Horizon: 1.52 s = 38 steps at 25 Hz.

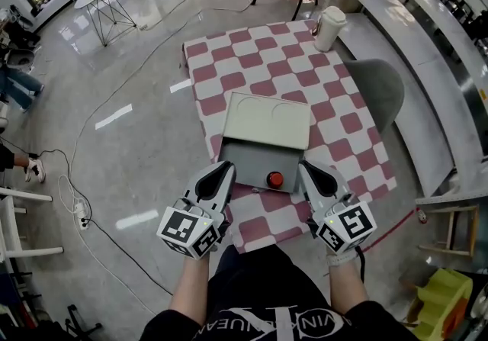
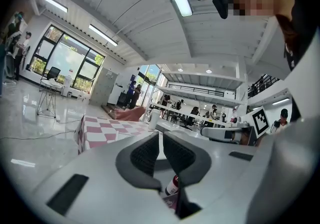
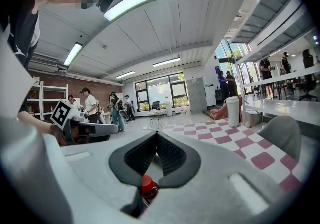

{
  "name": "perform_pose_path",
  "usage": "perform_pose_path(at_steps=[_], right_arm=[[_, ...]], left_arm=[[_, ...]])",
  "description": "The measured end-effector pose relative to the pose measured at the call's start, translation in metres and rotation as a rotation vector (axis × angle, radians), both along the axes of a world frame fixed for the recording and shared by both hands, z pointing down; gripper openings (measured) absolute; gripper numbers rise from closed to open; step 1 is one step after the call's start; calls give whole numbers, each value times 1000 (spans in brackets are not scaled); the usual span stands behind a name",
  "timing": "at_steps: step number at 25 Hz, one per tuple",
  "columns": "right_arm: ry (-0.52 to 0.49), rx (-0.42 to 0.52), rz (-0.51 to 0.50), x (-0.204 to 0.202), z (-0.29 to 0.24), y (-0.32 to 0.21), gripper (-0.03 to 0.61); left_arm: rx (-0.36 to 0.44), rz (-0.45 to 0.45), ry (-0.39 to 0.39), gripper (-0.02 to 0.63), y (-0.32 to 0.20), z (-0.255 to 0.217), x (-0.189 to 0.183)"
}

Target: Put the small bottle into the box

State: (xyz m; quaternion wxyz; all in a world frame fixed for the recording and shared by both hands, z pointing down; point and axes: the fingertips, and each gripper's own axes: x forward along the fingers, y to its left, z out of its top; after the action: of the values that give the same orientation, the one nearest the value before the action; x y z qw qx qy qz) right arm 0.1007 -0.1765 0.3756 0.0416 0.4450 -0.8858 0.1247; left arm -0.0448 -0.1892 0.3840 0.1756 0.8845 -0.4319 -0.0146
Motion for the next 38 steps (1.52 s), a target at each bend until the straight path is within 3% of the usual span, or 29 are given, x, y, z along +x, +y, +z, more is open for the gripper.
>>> perform_pose_path(at_steps=[11,38], right_arm=[[-14,78,-16,3,-32,-4,6],[-50,146,-34,-2,-69,-5,6]], left_arm=[[59,-8,6,29,-4,-30,-1],[144,-60,-2,29,-6,-78,-17]])
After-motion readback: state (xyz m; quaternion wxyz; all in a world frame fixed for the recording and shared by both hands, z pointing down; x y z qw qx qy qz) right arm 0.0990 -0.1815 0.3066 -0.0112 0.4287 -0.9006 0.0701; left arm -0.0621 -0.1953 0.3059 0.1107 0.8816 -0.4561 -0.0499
